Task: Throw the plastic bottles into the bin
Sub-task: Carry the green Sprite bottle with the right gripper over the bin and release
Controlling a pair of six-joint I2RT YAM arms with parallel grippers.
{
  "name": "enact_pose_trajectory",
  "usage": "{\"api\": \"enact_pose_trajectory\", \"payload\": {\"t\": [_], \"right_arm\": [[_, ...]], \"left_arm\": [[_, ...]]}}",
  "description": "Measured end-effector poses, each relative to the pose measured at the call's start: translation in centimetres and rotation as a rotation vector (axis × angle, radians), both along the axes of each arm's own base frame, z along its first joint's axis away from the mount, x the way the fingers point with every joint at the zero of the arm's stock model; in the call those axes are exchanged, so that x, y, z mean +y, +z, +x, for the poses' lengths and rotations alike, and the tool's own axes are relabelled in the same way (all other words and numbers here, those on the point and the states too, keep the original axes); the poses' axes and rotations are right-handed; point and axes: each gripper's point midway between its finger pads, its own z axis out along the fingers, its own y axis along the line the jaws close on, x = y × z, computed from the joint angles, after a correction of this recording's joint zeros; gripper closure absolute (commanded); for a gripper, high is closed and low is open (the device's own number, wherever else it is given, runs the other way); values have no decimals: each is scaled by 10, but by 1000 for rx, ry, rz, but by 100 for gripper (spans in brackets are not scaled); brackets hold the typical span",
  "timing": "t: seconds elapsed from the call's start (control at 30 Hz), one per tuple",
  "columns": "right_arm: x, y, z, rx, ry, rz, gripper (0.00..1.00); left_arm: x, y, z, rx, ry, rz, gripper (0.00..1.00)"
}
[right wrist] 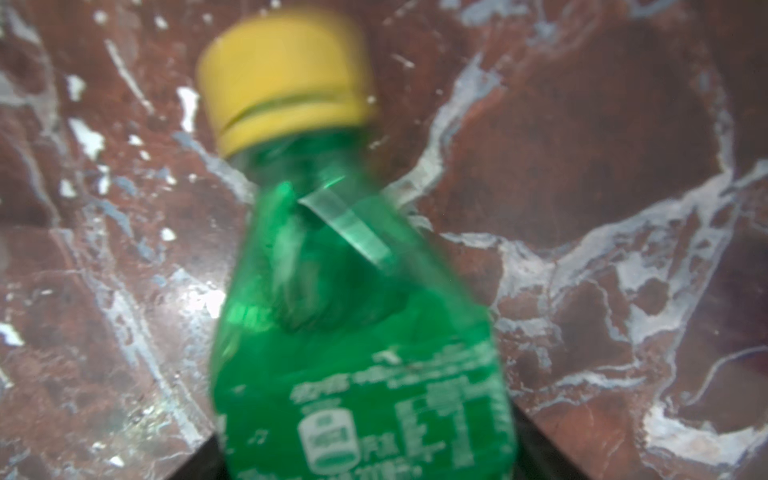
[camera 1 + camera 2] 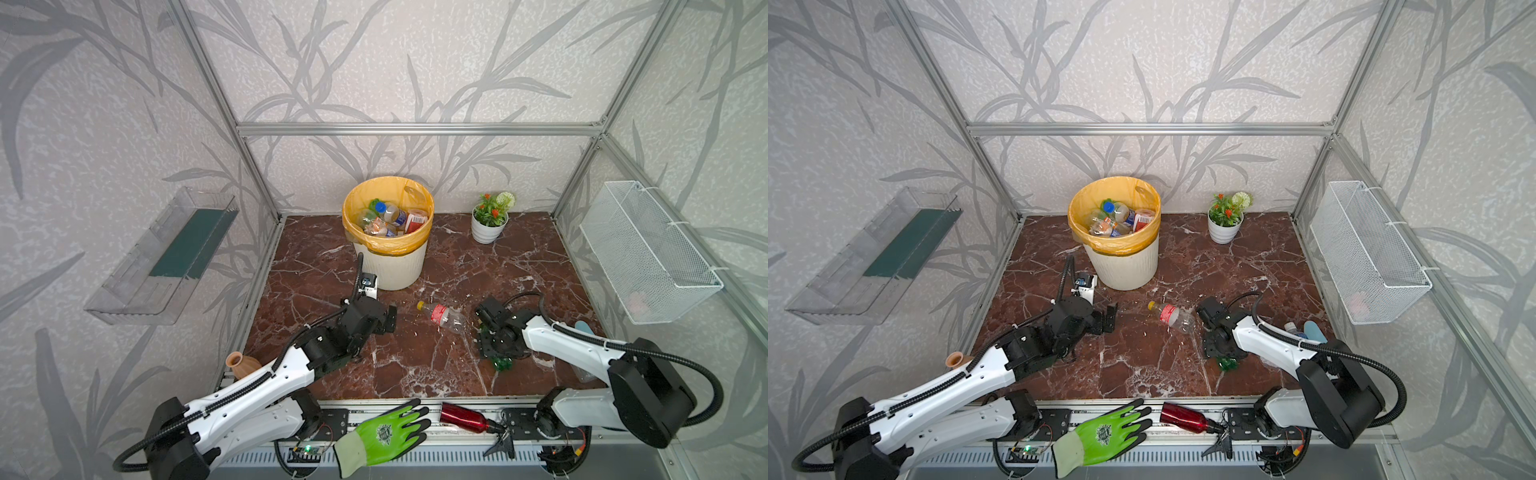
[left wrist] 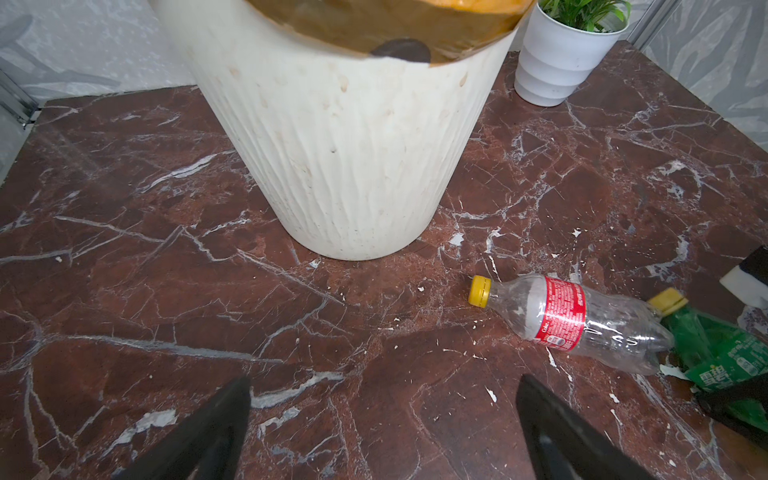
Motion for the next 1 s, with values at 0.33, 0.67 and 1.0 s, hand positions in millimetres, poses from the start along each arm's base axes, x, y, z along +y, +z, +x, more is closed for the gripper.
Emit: {"api": "enact_pose_trajectory", "payload": {"t": [0.33, 0.67, 1.0], "right_arm": [[6, 64, 33, -247, -2, 70, 46], [7, 300, 75, -1060, 11, 356, 50], [85, 449, 142, -1340, 111, 639, 46]], "left_arm": [[17, 8, 0, -29, 71, -1, 1], [89, 9, 1, -56, 361, -75, 1], [128, -11, -14, -16, 519, -171, 1]]}}
